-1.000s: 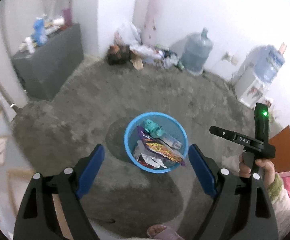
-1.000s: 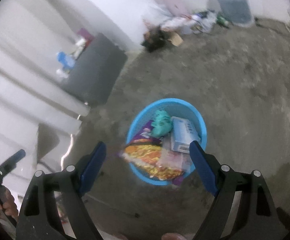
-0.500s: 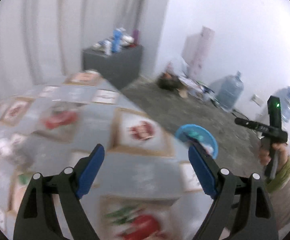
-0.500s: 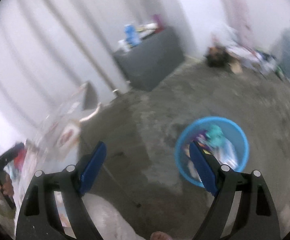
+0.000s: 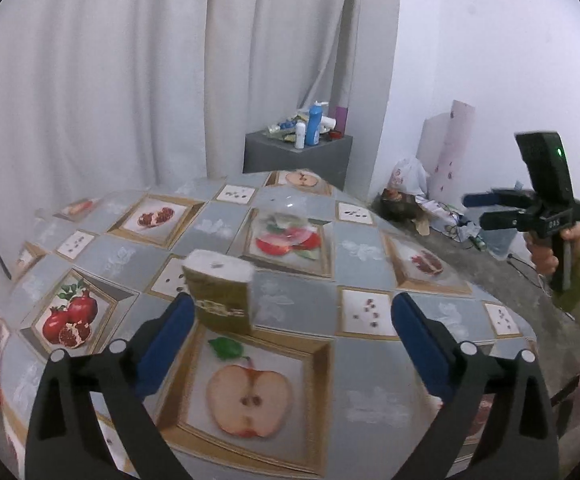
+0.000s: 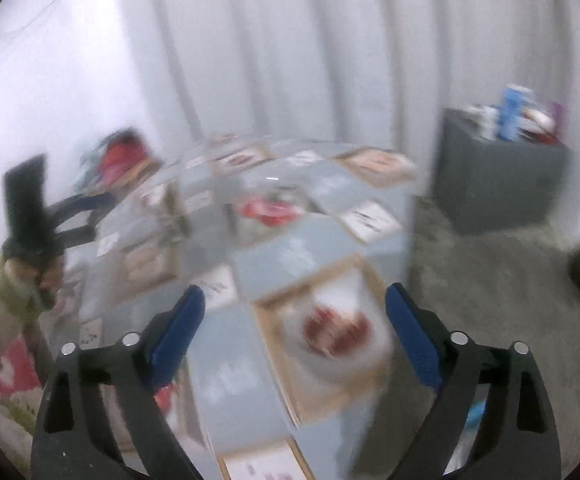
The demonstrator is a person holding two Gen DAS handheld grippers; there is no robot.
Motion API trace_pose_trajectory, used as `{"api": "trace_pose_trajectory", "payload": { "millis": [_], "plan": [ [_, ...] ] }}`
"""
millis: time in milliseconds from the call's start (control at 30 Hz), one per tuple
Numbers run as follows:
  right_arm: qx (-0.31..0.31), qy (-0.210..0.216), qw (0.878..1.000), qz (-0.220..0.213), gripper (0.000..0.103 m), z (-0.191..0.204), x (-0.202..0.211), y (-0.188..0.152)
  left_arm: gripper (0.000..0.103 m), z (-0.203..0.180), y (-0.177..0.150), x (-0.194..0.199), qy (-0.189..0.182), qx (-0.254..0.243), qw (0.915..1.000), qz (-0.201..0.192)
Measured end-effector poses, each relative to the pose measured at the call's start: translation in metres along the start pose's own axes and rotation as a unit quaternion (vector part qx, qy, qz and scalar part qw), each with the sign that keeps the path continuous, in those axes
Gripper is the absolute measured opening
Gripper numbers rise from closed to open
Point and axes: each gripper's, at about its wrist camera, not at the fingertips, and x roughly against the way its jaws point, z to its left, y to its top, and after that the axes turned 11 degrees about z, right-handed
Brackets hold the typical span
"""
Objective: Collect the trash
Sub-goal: 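Move both tools back to the table toward the paper box and plastic dome, then grasp the small paper box with the left gripper while the right gripper grasps the clear plastic dome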
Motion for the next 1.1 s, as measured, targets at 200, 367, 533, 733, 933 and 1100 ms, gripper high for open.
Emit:
{"api": "trace_pose_trajectory", "payload": {
  "millis": [200,367,533,733,933,1100],
  "plan": [
    [0.039,0.015,0.998,0.036,0.089,0.001,-0.061,0.054,0.097,0.034,0.01,-0.037,-0.006,-0.001,1.0,0.008],
    [0.058,-0.001,0.996,0.062,0.089,0.002,-0.103,0.079,0.097,0.048,0.013,-0.061,-0.015,-0.001,0.9996,0.023],
    [0.083,-0.02,0.993,0.075,0.089,0.004,-0.136,0.1,0.097,0.047,0.015,-0.075,-0.019,-0.019,0.9992,0.031],
    [0.086,-0.012,0.993,0.075,0.089,0.003,-0.159,0.121,0.097,0.049,0.021,-0.078,-0.021,-0.021,0.9993,0.025],
    [0.084,-0.009,0.993,0.087,0.088,0.0,-0.177,0.132,0.083,0.05,0.025,-0.088,-0.022,-0.028,0.9983,0.046],
    [0.083,-0.007,0.992,0.095,0.074,-0.001,-0.186,0.134,0.065,0.049,0.026,-0.093,-0.025,-0.029,0.9978,0.054]
  ]
}}
